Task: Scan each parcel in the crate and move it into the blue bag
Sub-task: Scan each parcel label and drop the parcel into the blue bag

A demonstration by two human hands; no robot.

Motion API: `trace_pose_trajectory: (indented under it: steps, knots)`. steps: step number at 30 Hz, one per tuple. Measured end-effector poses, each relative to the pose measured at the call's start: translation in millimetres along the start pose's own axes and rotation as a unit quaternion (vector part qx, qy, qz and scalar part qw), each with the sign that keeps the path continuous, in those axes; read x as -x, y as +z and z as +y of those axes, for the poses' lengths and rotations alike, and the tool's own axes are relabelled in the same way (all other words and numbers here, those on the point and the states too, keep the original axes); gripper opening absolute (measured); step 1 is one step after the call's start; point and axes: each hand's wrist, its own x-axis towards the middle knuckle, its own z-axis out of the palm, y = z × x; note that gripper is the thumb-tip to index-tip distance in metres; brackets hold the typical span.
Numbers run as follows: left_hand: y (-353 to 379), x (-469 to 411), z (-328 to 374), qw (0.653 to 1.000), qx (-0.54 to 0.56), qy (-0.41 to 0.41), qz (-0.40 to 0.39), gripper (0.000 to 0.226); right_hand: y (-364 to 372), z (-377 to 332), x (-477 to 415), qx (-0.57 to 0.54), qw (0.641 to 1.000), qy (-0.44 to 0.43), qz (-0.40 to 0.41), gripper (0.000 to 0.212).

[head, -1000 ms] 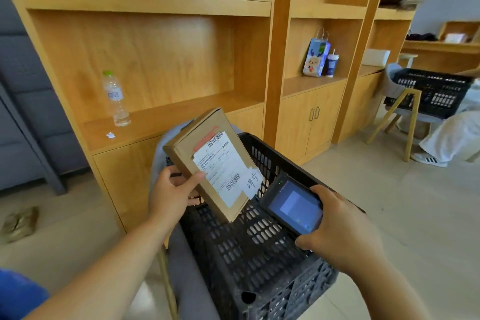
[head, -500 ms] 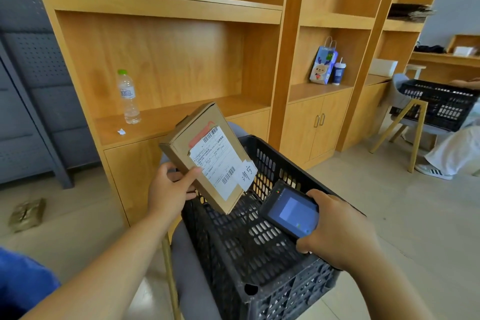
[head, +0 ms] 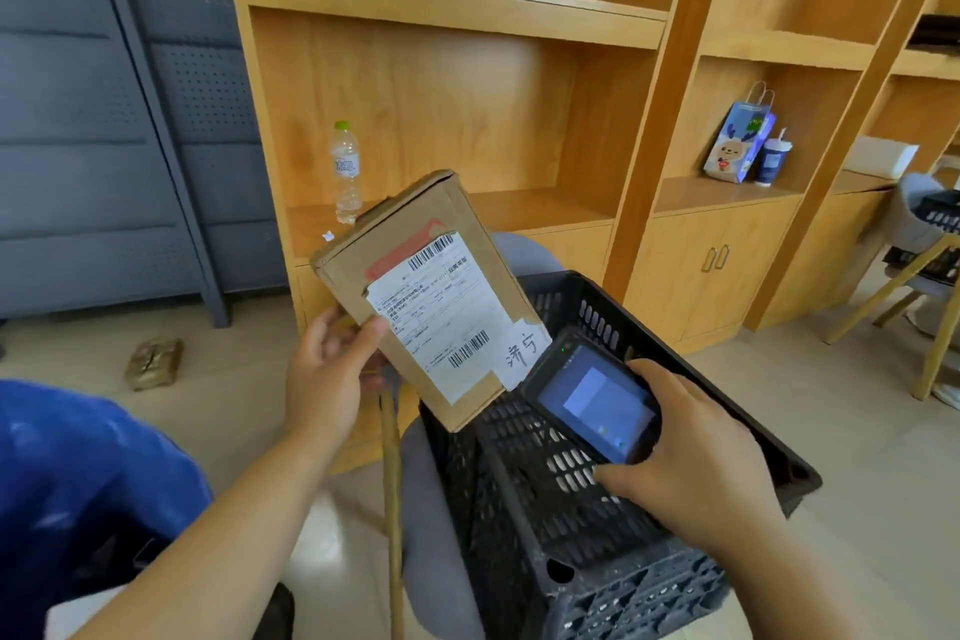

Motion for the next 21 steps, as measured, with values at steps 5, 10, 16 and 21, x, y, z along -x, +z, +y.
trace_pose_trajectory:
  steps: [5, 10, 16, 21]
  knots:
    - [-89.7, 37.4, 24.9, 0.994, -0.025, 0.033, 0.102, 0.043, 22.4, -51.6, -7.2, -0.028, 0.994, -0.105, -0.018, 0.091]
    - [-190.0, 81.2, 17.0, 0.971, -0.085, -0.005, 0.224, 0.04, 57.7, -111.5, -7.8, -0.035, 0.979, -0.193, -0.053, 0.086]
    - [-288.7, 117.0, -8.0, 0.88, -0.295, -0.13, 0.35, 0.06, 98.3, -163.1, 2.7, -0.04, 0.961, -0.25, -0.113, 0.089]
    - [-322.2, 125.1, -21.7, 0.81, -0.456, -0.268, 0.255, 0.037, 111.6, -178.5, 11.4, -0.036, 0.954, -0.251, -0.157, 0.088]
